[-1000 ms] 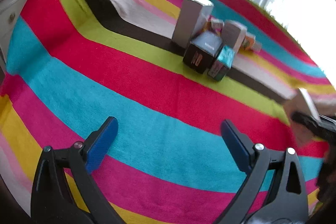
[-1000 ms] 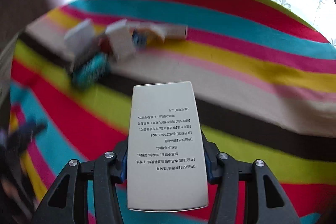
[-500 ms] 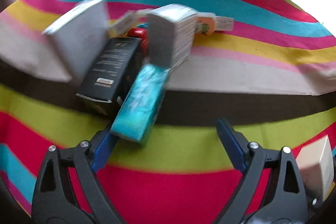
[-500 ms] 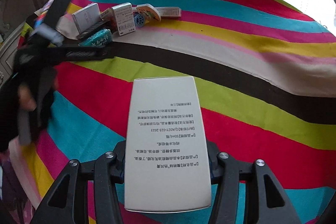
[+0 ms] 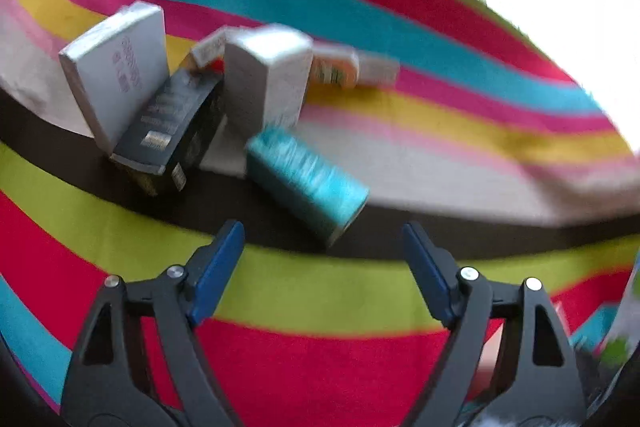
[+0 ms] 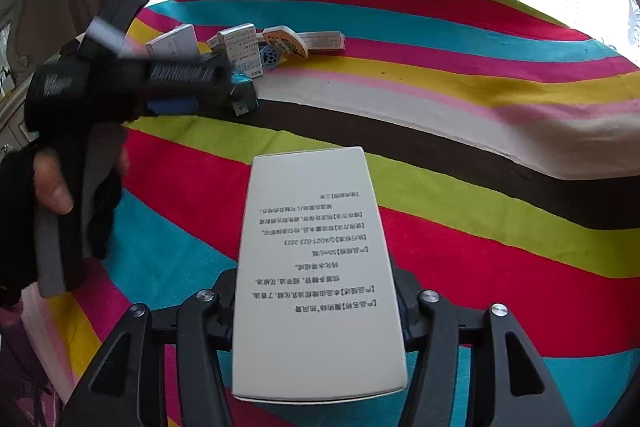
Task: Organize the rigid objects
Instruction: 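Lift the tall white box with the right gripper while the left grasps a teal box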
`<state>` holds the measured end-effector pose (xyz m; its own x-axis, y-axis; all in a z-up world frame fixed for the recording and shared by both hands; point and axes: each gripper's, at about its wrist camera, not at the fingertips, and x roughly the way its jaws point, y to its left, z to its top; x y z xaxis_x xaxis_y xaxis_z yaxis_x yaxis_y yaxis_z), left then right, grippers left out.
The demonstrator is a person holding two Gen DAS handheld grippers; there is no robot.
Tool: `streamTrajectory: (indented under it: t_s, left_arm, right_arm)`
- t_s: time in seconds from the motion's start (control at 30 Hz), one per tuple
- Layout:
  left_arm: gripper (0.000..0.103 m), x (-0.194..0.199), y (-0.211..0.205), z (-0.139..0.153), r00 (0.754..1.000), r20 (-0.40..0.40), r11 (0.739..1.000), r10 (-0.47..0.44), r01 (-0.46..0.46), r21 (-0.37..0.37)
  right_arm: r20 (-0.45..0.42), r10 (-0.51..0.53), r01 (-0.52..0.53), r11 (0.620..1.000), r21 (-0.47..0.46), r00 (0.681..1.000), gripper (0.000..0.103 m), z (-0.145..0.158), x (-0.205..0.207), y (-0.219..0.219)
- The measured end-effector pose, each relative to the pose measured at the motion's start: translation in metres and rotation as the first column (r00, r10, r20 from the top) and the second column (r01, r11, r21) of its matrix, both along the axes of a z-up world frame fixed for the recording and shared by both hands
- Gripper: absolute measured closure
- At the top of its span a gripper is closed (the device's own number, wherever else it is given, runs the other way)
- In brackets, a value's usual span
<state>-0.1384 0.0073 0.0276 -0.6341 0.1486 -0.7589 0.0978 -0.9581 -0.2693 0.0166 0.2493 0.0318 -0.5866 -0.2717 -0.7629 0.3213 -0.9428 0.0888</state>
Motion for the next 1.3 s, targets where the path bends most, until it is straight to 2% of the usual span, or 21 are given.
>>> streamTrajectory:
  t_s: [0.07, 0.1, 0.13, 0.2, 0.23, 0.27, 0.3, 0.33, 0.53, 0.63, 0.77, 0.8, 0.83, 0.93, 1.03, 1.3]
  left_arm:
    - [0.018, -0.013, 0.004, 0.002, 0.997, 0.012, 0.996, 0.081, -0.081, 0.03]
    - [0.018, -0.02, 0.007, 0.001, 0.991, 0.025, 0.991, 0.133, -0.134, 0.002]
    - [0.018, -0.031, 0.01, -0.003, 0.978, 0.064, 0.979, 0.201, -0.197, -0.059]
    - [0.02, -0.044, 0.014, -0.013, 0.964, 0.117, 0.967, 0.24, -0.227, -0.116]
    - [0.038, -0.045, 0.018, -0.013, 0.964, 0.093, 0.958, 0.249, -0.231, -0.171]
    - [0.046, -0.045, 0.022, -0.013, 0.965, 0.09, 0.95, 0.248, -0.224, -0.217]
    - [0.066, -0.042, 0.025, -0.012, 0.971, 0.083, 0.952, 0.223, -0.198, -0.234]
    - [0.071, -0.036, 0.027, -0.011, 0.981, 0.077, 0.962, 0.18, -0.159, -0.223]
    - [0.071, 0.038, 0.021, -0.006, 0.997, 0.06, 0.981, 0.046, -0.034, -0.191]
    - [0.071, 0.082, 0.016, -0.003, 0.999, 0.047, 0.988, 0.011, -0.003, -0.157]
    - [0.071, 0.125, 0.017, 0.001, 0.999, 0.038, 0.987, -0.02, 0.026, -0.161]
    - [0.071, 0.139, 0.017, 0.002, 0.999, 0.037, 0.985, -0.027, 0.033, -0.167]
    - [0.071, 0.148, 0.015, 0.004, 0.999, 0.037, 0.985, -0.029, 0.035, -0.171]
    - [0.071, 0.169, 0.014, 0.002, 0.999, 0.04, 0.983, -0.031, 0.038, -0.177]
    - [0.071, 0.188, 0.009, 0.008, 0.999, 0.034, 0.983, -0.022, 0.028, -0.18]
    - [0.071, 0.209, 0.003, 0.014, 1.0, 0.027, 0.976, -0.014, 0.02, -0.217]
  right_arm:
    - [0.0, -0.003, 0.003, 1.0, -0.001, 1.0, 0.046, 0.0, -0.001, -0.001]
    - [0.0, -0.003, 0.003, 1.0, -0.001, 1.0, 0.046, 0.0, -0.001, -0.001]
    - [0.001, -0.003, 0.003, 1.0, -0.003, 1.0, 0.046, 0.001, 0.0, -0.001]
    - [0.004, -0.003, 0.003, 1.0, -0.02, 1.0, 0.046, 0.001, -0.002, 0.001]
    - [0.007, -0.004, 0.004, 1.0, -0.029, 1.0, 0.046, 0.001, -0.002, 0.002]
    - [0.009, -0.004, 0.004, 0.999, -0.043, 1.0, 0.046, 0.001, -0.002, 0.004]
    - [0.011, -0.004, 0.005, 0.998, -0.059, 1.0, 0.046, 0.001, -0.003, 0.006]
    - [0.012, -0.004, 0.004, 0.998, -0.065, 1.0, 0.046, 0.001, -0.003, 0.007]
    - [0.011, -0.002, 0.003, 0.998, -0.058, 1.0, 0.045, 0.001, -0.003, 0.005]
    - [0.011, 0.005, -0.005, 0.998, -0.055, 1.0, 0.041, 0.001, -0.003, 0.004]
    - [0.006, 0.012, -0.012, 1.0, -0.018, 1.0, 0.04, 0.002, -0.002, -0.001]
    - [0.003, 0.011, -0.011, 1.0, 0.002, 1.0, 0.041, 0.002, -0.001, -0.004]
    - [-0.002, 0.008, -0.007, 1.0, 0.021, 1.0, 0.049, 0.002, 0.0, -0.005]
    - [-0.014, 0.003, -0.003, 0.998, 0.057, 1.0, 0.051, 0.002, 0.0, -0.008]
    - [-0.004, 0.002, -0.002, 0.999, 0.047, 1.0, 0.051, 0.003, 0.007, -0.005]
    - [0.049, -0.015, 0.016, 1.0, -0.023, 0.999, 0.051, 0.007, 0.043, 0.0]
